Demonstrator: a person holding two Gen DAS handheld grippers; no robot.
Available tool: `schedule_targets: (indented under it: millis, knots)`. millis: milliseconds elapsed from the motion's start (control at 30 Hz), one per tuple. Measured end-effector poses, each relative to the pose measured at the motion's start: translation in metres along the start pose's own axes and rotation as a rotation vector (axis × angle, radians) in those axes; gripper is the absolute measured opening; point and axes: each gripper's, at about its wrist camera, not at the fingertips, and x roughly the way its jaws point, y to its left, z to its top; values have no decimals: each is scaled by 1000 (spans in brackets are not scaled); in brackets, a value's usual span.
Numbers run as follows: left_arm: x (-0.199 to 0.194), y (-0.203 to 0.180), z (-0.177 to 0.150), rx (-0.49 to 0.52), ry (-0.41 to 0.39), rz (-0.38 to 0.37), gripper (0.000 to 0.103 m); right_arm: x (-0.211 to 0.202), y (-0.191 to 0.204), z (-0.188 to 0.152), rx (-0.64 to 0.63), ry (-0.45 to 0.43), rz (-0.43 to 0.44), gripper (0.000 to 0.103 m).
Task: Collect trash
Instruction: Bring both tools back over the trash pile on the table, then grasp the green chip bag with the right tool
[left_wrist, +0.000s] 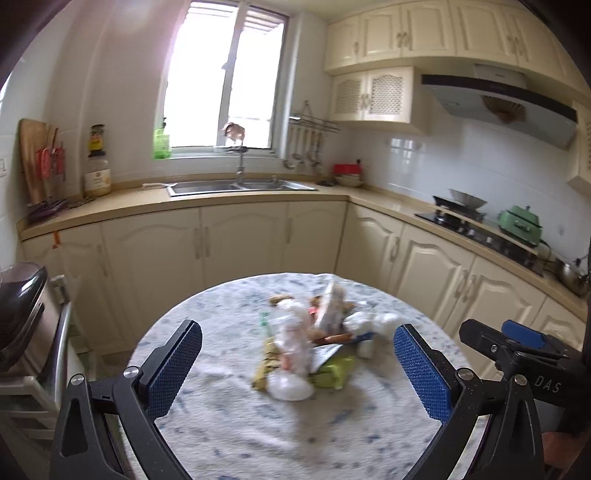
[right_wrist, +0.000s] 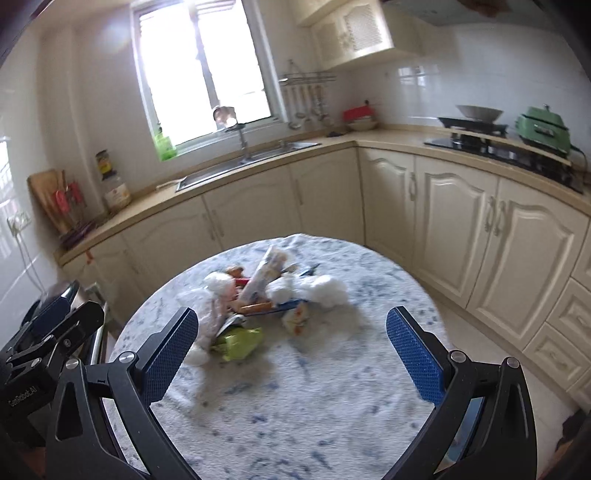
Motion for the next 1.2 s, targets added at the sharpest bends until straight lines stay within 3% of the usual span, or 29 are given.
schedule_targets:
  millis: [100, 400, 733, 833, 867, 900, 1000, 1200]
  knots:
    - [-1, 10, -15, -26, 27, 38, 102, 19, 17, -8, -27, 43, 15, 103]
    - [51, 17, 3, -73, 137, 75, 102, 93, 29, -34, -77, 218, 46, 102]
    - [121, 47, 18, -63, 227, 79, 102, 169, 37, -48, -160, 343, 85, 81]
    - [142, 45, 17, -51, 242, 75, 102, 182, 39, -51, -165, 370, 135, 61]
    - [148, 43, 17, -45, 245, 74, 102, 184, 41, -53, -171, 377, 156, 44]
    - [153, 41, 19, -37, 248, 74, 102, 184, 42, -54, -186, 372, 161, 34]
    - [168, 34, 20, -11, 258, 64, 102, 179, 35, -55, -161, 365, 193, 26]
    - [204, 9, 26, 58, 288, 51, 102, 167, 4, -52, -108, 331, 187, 22]
